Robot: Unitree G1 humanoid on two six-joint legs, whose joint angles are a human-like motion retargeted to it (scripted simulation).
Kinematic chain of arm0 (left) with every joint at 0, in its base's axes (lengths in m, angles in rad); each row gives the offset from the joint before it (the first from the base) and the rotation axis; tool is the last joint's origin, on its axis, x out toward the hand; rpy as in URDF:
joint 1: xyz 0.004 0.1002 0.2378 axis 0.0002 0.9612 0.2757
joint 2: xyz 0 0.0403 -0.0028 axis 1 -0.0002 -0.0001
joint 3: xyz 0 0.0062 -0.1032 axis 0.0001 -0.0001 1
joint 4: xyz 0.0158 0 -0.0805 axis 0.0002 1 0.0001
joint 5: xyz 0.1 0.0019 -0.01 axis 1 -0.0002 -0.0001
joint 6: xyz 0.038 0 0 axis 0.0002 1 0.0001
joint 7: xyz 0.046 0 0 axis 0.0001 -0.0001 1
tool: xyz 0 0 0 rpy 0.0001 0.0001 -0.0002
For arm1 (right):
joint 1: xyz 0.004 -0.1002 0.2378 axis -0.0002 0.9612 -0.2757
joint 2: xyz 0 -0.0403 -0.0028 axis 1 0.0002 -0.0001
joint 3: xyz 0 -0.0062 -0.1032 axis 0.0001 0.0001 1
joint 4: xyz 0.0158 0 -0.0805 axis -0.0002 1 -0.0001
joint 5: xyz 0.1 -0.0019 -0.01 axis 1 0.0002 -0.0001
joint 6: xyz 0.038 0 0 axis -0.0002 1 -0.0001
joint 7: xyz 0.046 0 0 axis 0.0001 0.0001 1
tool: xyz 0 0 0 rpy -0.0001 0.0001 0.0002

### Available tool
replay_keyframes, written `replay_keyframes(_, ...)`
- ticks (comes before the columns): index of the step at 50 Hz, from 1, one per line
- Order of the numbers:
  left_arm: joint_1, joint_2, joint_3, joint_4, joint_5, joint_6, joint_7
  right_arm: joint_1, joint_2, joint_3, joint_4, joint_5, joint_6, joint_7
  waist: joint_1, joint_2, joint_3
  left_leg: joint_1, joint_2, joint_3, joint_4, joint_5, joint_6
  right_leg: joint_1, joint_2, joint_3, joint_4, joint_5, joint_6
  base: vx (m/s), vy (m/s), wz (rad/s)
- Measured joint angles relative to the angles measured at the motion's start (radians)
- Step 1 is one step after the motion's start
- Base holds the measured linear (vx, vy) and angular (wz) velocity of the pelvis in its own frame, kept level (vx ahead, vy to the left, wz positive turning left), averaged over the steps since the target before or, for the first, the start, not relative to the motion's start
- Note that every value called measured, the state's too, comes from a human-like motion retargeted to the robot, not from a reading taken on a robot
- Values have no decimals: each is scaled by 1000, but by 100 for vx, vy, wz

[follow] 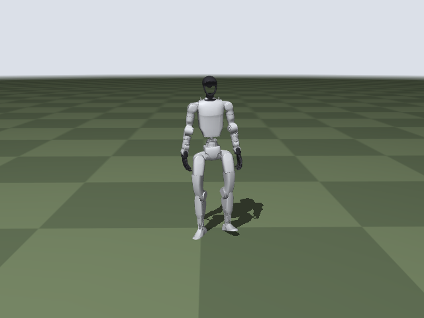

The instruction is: In place motions

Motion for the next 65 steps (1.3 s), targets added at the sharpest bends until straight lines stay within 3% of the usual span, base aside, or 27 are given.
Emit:
replay_keyframes(3, 5, -4, -9, 10, 15, -4, -14, -16, -6, 10, -10, 31, -2, 4, -21, 31, -18, -19, 25, 27, -5, -16, -9, -56, -3, 32, 81, 7, 14, -3, 9, -33)
replay_keyframes(8, 19, -15, -18, 19, 41, 8, -32, -37, -3, 28, -24, 74, 1, -8, -18, 53, -29, -36, 41, 86, -11, -25, -13, -151, 13, 239, 192, 7, 43, -6, 8, -50)
replay_keyframes(13, -9, -14, -15, 31, 69, 37, -40, -23, 5, 50, 6, 61, 9, -28, -59, 60, 3, 2, 34, 45, -24, -24, -12, -35, -38, 64, 77, 3, 0, -1, -4, 68)
replay_keyframes(16, 1, -9, -6, 20, 89, 51, -75, 4, 8, 48, 64, 23, 29, -25, -48, 19, -28, 29, -10, 32, -45, -20, -11, 18, -48, 23, 7, 13, 10, 25, -8, 71)
replay_keyframes(20, -12, -11, -31, 26, 89, 67, -97, 27, 21, -9, 91, -41, 65, -16, 40, -8, -53, 23, -13, 14, -37, -13, -14, 43, -52, -4, -38, 30, 26, 8, -9, 25)
replay_keyframes(43, 15, -24, -17, 9, 103, 76, -111, 6, -2, 14, 31, -12, 47, -9, 8, 43, -87, 28, 4, 31, -51, -33, -16, 45, -30, -5, -36, 12, 20, 2, 4, 0)
replay_keyframes(65, -52, -60, -90, 51, 91, 55, -66, 85, -2, 30, 51, -70, 61, -19, 119, 16, -45, -37, -52, -109, -25, -33, -4, 134, -67, -176, -59, 4, 40, -8, 18, 42)
